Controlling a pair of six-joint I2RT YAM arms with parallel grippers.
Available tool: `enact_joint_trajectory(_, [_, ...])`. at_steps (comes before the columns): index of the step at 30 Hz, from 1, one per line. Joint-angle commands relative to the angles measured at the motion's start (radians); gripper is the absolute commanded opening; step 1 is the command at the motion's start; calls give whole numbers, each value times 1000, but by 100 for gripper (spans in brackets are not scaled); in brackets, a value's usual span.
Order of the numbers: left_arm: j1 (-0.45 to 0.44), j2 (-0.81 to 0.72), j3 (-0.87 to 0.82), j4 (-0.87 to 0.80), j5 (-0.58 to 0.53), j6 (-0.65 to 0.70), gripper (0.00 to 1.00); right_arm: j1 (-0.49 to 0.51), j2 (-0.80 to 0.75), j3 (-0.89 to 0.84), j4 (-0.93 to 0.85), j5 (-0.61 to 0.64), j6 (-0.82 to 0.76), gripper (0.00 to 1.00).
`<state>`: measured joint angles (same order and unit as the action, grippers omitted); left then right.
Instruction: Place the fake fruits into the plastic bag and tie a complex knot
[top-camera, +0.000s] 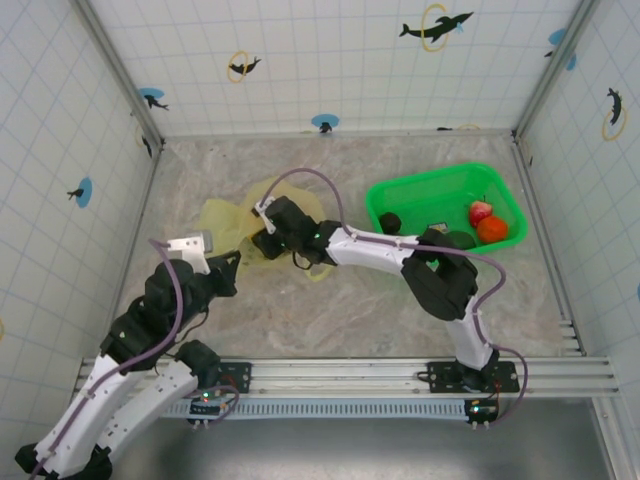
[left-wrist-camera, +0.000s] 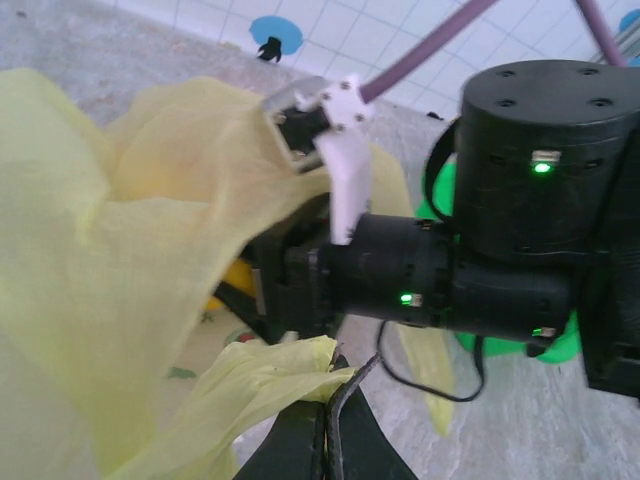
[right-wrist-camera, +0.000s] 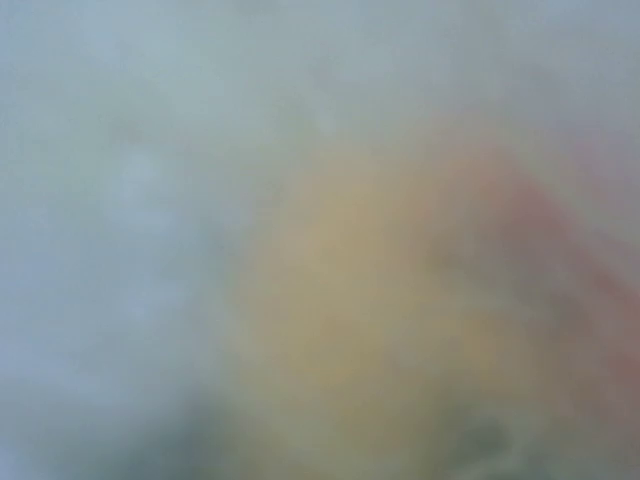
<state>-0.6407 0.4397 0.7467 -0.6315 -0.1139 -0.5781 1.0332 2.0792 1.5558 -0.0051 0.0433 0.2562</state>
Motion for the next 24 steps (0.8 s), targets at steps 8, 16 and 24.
enact_joint_trajectory(8, [-6,65,58,104,44,61,0,5,106,100,1,24,25,74])
enact_joint_trajectory(16, [-5,47,37,74,12,87,0,-6,-105,-108,122,15,12,60])
enact_joint_trajectory(24, [-5,28,21,59,1,93,0,-37,-353,-393,196,-62,-29,53])
